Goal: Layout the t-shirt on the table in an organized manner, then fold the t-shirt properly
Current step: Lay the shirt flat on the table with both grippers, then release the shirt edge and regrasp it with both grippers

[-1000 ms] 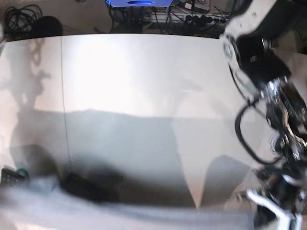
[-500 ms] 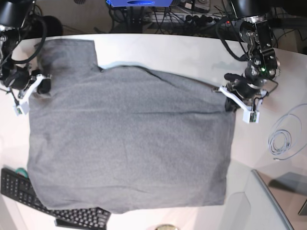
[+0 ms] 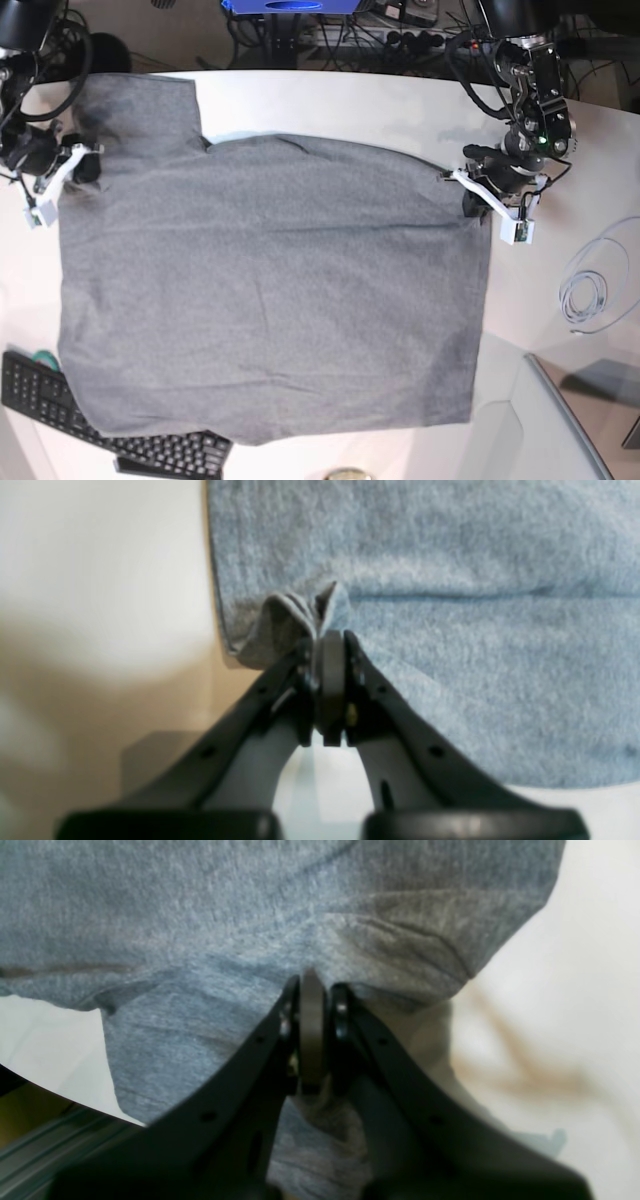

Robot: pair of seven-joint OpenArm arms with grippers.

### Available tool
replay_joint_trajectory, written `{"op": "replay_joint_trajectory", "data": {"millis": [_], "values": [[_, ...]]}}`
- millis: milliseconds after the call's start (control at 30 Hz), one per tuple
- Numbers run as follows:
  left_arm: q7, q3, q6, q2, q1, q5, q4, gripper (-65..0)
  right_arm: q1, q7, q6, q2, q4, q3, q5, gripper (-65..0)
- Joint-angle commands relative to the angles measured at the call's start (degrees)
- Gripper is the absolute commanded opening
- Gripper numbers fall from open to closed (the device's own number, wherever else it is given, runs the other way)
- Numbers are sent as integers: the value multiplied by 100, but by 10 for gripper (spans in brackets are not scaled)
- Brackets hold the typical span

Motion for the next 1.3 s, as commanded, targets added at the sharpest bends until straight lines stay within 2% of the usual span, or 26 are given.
{"op": "replay_joint_trajectory", "data": {"millis": [0,167,300,500,633,667,700,767,833,900,933,1067,1133,1200,1267], "values": [[-126,-23,12,-103,-47,-48,25,-650,13,74,30,66,107,28,110,-650],[-126,-23,12,-314,-47,-48,-186,-650,-154,-102,30,-22,116,28,145,-650],[-504,-32,12,-455,-91,-48,-529,-650,-330,-111,30,-189,477,-25,119,-650],[-654,-23,12,-525,-118,-48,-836,-650,-392,-120,30,-303,749,-500,119,-648],[-654,-23,12,-525,-214,-48,-854,-650,-445,-120,30,-479,784,-245,119,-638],[-654,-23,12,-525,-223,-48,-854,-650,-506,-120,30,-497,802,-131,119,-615],[-645,-5,12,-525,-223,-48,-836,-650,-550,-111,-177,-549,855,-52,119,-576],[-618,12,12,-525,-214,-48,-819,-650,-691,-76,-590,-646,1039,124,119,-453],[-618,-14,12,-525,-206,-48,-810,-650,-831,-76,-722,-708,1347,300,119,-339],[-618,-23,12,-525,-188,-57,-810,-650,-893,-76,-722,-848,1611,502,127,-317],[-618,-32,12,-525,-144,-57,-810,-632,-919,-76,-722,-910,1742,643,119,-315],[-654,-32,12,-525,49,-74,-731,-365,-928,-76,-722,-1059,2226,1021,119,-311],[-654,-40,12,-525,172,-110,-616,-265,-928,-76,-722,-1068,2419,1118,119,-311],[-654,-251,12,-499,295,-110,-405,-191,-928,-76,-696,-1042,2595,1118,119,-311],[-618,-691,12,-332,392,-110,-89,-158,-884,-76,-678,-1033,2727,1012,119,-311]]}}
